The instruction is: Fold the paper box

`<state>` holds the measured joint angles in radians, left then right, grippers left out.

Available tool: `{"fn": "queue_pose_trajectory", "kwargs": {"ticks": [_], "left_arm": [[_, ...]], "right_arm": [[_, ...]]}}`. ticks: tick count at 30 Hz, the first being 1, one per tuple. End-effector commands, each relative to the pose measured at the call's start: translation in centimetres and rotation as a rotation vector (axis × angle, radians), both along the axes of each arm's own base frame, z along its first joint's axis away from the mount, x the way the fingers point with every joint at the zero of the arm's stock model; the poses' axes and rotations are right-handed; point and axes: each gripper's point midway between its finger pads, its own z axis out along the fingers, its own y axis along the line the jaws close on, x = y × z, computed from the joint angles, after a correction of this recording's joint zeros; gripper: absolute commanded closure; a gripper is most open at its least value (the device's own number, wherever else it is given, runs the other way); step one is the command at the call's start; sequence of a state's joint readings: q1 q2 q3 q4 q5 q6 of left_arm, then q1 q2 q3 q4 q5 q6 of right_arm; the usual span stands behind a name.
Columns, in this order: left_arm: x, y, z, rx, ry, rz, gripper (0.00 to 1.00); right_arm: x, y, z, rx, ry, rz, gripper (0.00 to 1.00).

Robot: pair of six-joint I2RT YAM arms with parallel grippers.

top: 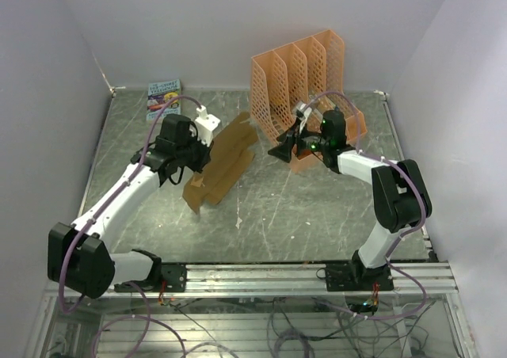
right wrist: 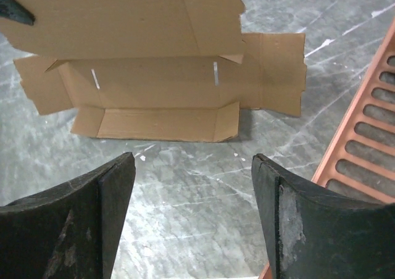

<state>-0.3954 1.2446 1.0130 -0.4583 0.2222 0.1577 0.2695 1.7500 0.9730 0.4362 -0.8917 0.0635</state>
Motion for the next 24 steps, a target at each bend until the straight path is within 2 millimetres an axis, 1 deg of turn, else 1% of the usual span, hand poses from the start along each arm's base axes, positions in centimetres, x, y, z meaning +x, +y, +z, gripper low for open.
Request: {"fn": "queue_pose_trajectory", "kwargs": {"ticks": [1, 3, 7, 10, 12, 13, 15, 17, 18, 20, 21, 24], "left_arm": [[-1.0, -1.1, -2.2, -0.041, 0.087, -0.031, 0.93], [-1.0, -1.0, -2.3, -0.043, 0.082, -0.023, 0.93], [-1.3, -1.3, -1.7, -0.056, 0.068, -0.047, 0.93], [-1.8, -1.6, 0.0, -0.085, 0.017, -0.088, 0.93], [-2.0, -1.4, 1.3, -0.088, -0.032, -0.093, 0.93], [-2.0, -1.3, 2.1, -0.087, -0.056, -0.097, 0.93], [-2.3, -1.2, 3.7, -0.084, -0.107, -0.122, 0.93], [-2.5, -1.3, 5.0, -0.091, -0.16, -0.158, 0.93], [-2.8, -1.4, 5.4, -0.089, -0.178, -0.181, 0.93], [-3.3, -1.7, 6.4, -0.09, -0.222, -0.224, 0.93], [-3.6, -1.7, 6.6, -0.085, -0.24, -0.245, 0.93], [-4.4, -2.2, 7.5, -0.075, -0.302, -0.301, 0.93]], "right_arm": [[-0.9, 0.1, -0.5, -0.01, -0.14, 0.075, 0.21], [-0.9, 0.3, -0.9, -0.015, -0.148, 0.074, 0.2], [-1.2, 1.1, -1.8, -0.053, -0.178, 0.096, 0.2], [-1.6, 1.3, -1.4, -0.061, -0.251, 0.122, 0.18], [-2.1, 1.1, -1.4, -0.072, -0.253, 0.14, 0.17], [-2.2, 0.7, -1.2, -0.081, -0.251, 0.145, 0.17], [-2.9, -0.3, 0.0, -0.074, -0.249, 0.151, 0.17], [-3.9, -1.3, 0.9, -0.062, -0.244, 0.149, 0.17], [-4.3, -1.8, 1.4, -0.059, -0.243, 0.139, 0.17], [-4.9, -2.6, 1.7, -0.062, -0.22, 0.118, 0.15], [-5.1, -3.1, 1.7, -0.053, -0.203, 0.103, 0.14], [-4.4, -4.4, 1.9, -0.011, -0.188, 0.038, 0.12]]}}
